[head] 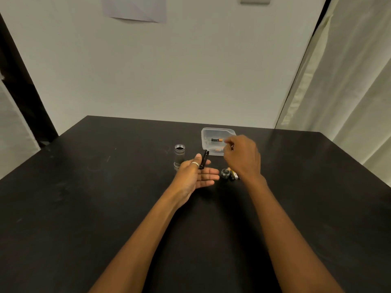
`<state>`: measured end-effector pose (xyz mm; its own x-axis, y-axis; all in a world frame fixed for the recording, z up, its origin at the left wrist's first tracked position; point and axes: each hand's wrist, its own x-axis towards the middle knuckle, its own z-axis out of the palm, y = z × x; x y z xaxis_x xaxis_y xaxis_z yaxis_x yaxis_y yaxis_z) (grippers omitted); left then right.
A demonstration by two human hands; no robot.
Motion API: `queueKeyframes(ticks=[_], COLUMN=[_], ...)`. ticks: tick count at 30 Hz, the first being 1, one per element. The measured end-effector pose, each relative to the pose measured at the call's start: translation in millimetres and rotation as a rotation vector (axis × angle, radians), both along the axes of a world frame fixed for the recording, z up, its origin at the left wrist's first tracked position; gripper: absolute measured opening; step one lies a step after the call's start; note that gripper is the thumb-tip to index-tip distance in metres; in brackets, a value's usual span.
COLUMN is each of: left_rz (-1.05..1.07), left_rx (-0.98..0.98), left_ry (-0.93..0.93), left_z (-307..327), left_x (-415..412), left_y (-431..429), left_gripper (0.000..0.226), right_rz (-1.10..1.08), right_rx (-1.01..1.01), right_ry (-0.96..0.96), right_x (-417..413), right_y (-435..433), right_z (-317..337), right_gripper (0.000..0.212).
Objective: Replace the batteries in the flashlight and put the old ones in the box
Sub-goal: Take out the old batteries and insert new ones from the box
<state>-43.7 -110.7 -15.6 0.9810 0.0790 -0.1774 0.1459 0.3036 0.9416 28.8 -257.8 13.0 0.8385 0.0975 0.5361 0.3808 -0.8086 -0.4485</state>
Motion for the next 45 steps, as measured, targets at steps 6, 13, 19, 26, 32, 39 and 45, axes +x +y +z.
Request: queueKeyframes(ticks=[6,13,19,26,32,39,45], left_rz=[0.008,-0.01,-0.02,-0.025,-0.01,-0.015,-0.004], left_rx=[-0.059,-0.06,-0.061,-0.053,-0.075,-0.086,-0.094], left_ry=[0.037,0.059,0.05,0.044,0.055,0.049,0.028], left_z=[-1,-3,-5,-4,-4,0,1], left_x=[6,10,12,12,11,7,4], left_y=[3,5,5,4,4,3,2], left_gripper=[0.046,0.046,0.046,0.047,0.046,0.047,0.046], right_rz=[0.159,0.276,0.314,0.317,0.29,0.406,0.45], right_rx=[-0.353,-0.632,-0.685,-0.649,-0.301,0.194,0.628], right_ry=[0.328,0.531,0.565,0.515,0.332,0.37,0.471], right_x=[84,129,134,129,106,26,-16], right_y=[13,24,27,25,7,-7,-11], right_z=[38,37,34,32,50,31,-3], right_gripper=[0.027,0.027,0.032,0.018,0.012,0.03,0.021])
